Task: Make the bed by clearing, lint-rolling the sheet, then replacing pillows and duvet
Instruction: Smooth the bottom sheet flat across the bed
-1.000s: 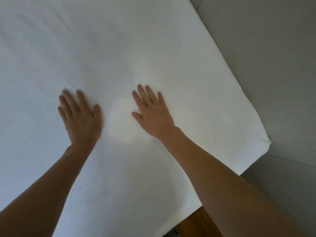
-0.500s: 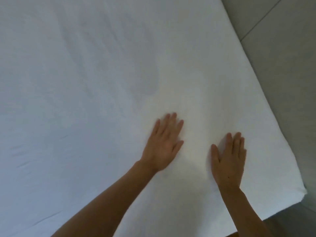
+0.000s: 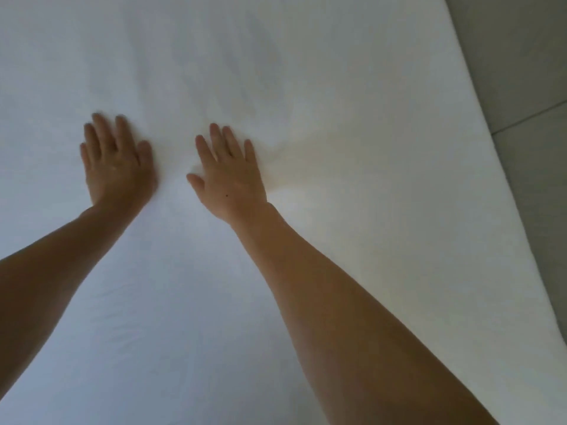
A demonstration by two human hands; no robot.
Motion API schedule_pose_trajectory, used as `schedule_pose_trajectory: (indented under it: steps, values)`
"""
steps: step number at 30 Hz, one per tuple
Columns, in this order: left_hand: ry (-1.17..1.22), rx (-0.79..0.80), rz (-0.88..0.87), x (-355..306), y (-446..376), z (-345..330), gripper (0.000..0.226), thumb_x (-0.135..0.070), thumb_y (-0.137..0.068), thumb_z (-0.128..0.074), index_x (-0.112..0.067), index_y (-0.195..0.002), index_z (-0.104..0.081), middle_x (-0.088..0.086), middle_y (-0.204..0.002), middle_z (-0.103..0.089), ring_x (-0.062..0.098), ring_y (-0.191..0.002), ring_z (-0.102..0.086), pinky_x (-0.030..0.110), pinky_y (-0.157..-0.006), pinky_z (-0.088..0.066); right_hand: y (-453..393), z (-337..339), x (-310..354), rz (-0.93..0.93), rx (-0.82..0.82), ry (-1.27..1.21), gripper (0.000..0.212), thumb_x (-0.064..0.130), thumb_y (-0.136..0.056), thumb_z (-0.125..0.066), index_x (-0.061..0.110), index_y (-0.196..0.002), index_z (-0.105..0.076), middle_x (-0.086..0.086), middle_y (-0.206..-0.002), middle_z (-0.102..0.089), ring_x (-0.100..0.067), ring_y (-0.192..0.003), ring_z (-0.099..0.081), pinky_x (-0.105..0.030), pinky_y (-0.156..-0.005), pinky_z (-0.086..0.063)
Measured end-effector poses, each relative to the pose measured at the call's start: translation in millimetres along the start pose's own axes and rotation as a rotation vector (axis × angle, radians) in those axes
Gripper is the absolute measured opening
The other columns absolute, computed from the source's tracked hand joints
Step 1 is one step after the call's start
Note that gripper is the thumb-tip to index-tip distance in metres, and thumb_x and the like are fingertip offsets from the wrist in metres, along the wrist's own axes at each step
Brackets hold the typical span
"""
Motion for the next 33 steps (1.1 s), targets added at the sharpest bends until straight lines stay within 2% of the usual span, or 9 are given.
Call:
schedule_pose_trajectory:
  steps: [3,8,13,19,23,25,28,31,33]
  values:
    - [0.021,-0.012,-0.082,-52.0,-9.9,-16.9,0.065,-0.036,-0.103,-0.028,0.003,-0.152,-0.011,0.029,-0.158,-0.003,0.044,-0.147,-0.003,0.055,-0.119,-0.002,-12.6,8.1,-78.0,-0.081,0.002,0.018,0.066,0.053,-0.099,-0.029,0.023,-0.154,-0.009,-0.002,-0.162,0.001,-0.021,-0.149,0.003,-0.040,-0.120,0.001]
    - [0.015,0.025,-0.424,-190.2,6.8,-38.0,0.072,-0.046,-0.099,-0.018,0.003,-0.151,-0.015,0.030,-0.157,-0.009,0.047,-0.145,-0.009,0.055,-0.118,-0.005,22.1,29.5,-209.5,-0.304,-0.182,0.101,0.068,0.057,-0.098,-0.025,0.020,-0.154,-0.016,-0.005,-0.162,-0.009,-0.024,-0.149,-0.005,-0.043,-0.119,-0.002]
    - [0.006,0.128,-0.645,-308.8,86.0,-62.9,0.063,-0.041,-0.103,-0.013,-0.006,-0.155,-0.004,0.020,-0.161,0.002,0.038,-0.149,0.003,0.050,-0.121,0.000,67.4,34.8,-266.4,-0.434,-0.213,0.065,0.061,0.049,-0.101,-0.021,0.019,-0.154,-0.011,-0.008,-0.162,-0.006,-0.023,-0.149,-0.002,-0.039,-0.121,-0.001]
    - [-0.112,0.283,-0.871,-331.6,122.1,-61.5,0.064,-0.046,-0.103,-0.016,-0.016,-0.156,0.004,0.013,-0.162,0.013,0.031,-0.149,0.012,0.045,-0.121,0.006,108.6,35.5,-307.9,-0.680,-0.263,-0.016,0.060,0.044,-0.103,-0.021,0.015,-0.154,-0.009,-0.008,-0.162,-0.003,-0.022,-0.149,0.000,-0.036,-0.121,0.000]
    - [-0.089,0.464,-1.098,-328.6,150.8,-47.4,0.061,-0.043,-0.104,-0.027,-0.019,-0.156,-0.006,0.006,-0.164,0.006,0.023,-0.150,0.009,0.038,-0.121,0.006,142.9,37.8,-322.3,-0.741,-0.180,-0.072,0.061,0.042,-0.103,-0.021,0.011,-0.154,-0.007,-0.008,-0.162,-0.002,-0.021,-0.149,-0.002,-0.034,-0.120,-0.003]
    - [0.086,0.460,-1.097,-317.9,172.4,-39.8,0.057,-0.039,-0.103,-0.033,-0.016,-0.154,-0.021,0.005,-0.164,-0.007,0.022,-0.151,-0.002,0.037,-0.121,0.000,158.0,46.2,-320.3,-0.780,-0.215,-0.172,0.060,0.041,-0.104,-0.024,0.010,-0.154,-0.013,-0.011,-0.161,-0.010,-0.025,-0.148,-0.011,-0.035,-0.120,-0.010]
    - [0.303,0.269,-1.009,-286.3,210.8,-29.9,0.050,-0.032,-0.101,-0.037,-0.009,-0.145,-0.042,0.012,-0.157,-0.029,0.031,-0.147,-0.021,0.045,-0.120,-0.014,206.2,52.5,-295.0,-0.704,-0.387,-0.144,0.057,0.037,-0.103,-0.028,0.006,-0.150,-0.023,-0.014,-0.157,-0.025,-0.028,-0.145,-0.022,-0.037,-0.119,-0.016]
    - [0.374,0.146,-0.746,-240.2,250.5,-30.2,0.049,-0.028,-0.102,-0.034,-0.005,-0.145,-0.040,0.017,-0.157,-0.027,0.033,-0.147,-0.019,0.047,-0.121,-0.015,287.0,25.7,-259.9,-0.597,-0.446,-0.134,0.054,0.033,-0.102,-0.029,0.003,-0.148,-0.029,-0.015,-0.154,-0.030,-0.028,-0.144,-0.025,-0.041,-0.119,-0.016]
    - [0.358,0.127,-0.604,-208.1,285.8,-33.3,0.051,-0.027,-0.103,-0.033,-0.003,-0.147,-0.035,0.020,-0.158,-0.023,0.034,-0.148,-0.016,0.047,-0.121,-0.013,346.9,0.6,-248.1,-0.671,-0.472,-0.176,0.055,0.034,-0.102,-0.027,0.003,-0.148,-0.029,-0.014,-0.154,-0.030,-0.026,-0.145,-0.023,-0.041,-0.120,-0.015]
Point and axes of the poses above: each hand's wrist, its own y-axis away from the middle knuckle, its own z-axis out of the back of the hand, x = y × z, the point moved 3 cm from there along -y, towards the middle knuckle
